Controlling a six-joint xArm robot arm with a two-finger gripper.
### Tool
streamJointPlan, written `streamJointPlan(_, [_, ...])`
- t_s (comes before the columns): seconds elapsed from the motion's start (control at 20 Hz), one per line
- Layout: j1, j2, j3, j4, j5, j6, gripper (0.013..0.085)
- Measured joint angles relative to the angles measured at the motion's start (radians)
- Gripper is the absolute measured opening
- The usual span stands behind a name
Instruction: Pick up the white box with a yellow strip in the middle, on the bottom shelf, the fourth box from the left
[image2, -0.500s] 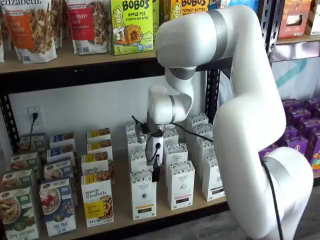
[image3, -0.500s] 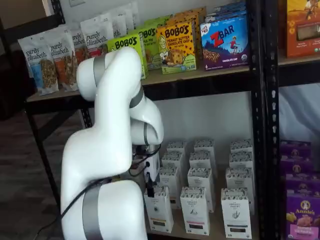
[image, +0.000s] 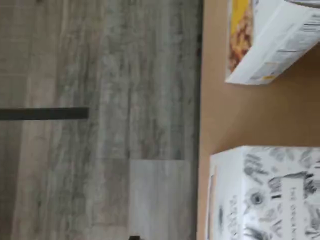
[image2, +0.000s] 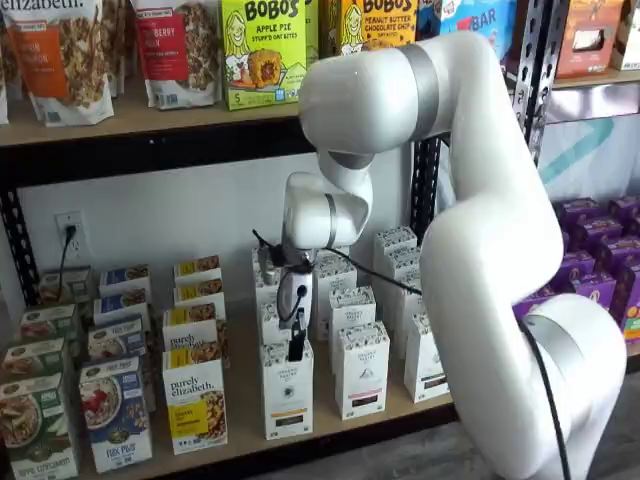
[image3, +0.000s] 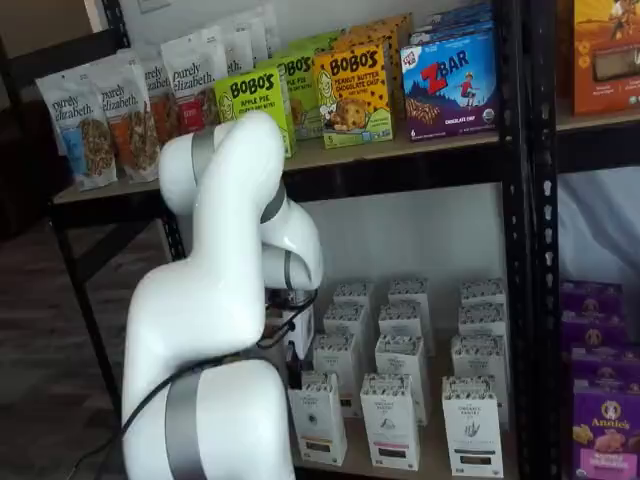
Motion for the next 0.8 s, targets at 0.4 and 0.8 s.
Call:
streamJointPlan(0.4, [-0.007,0.069,-0.08,-0.042,-0.009,0.031,0.085])
streamJointPlan(0.8, [-0.025,0.12,-0.15,-0.068,0.021,0.037,0.085])
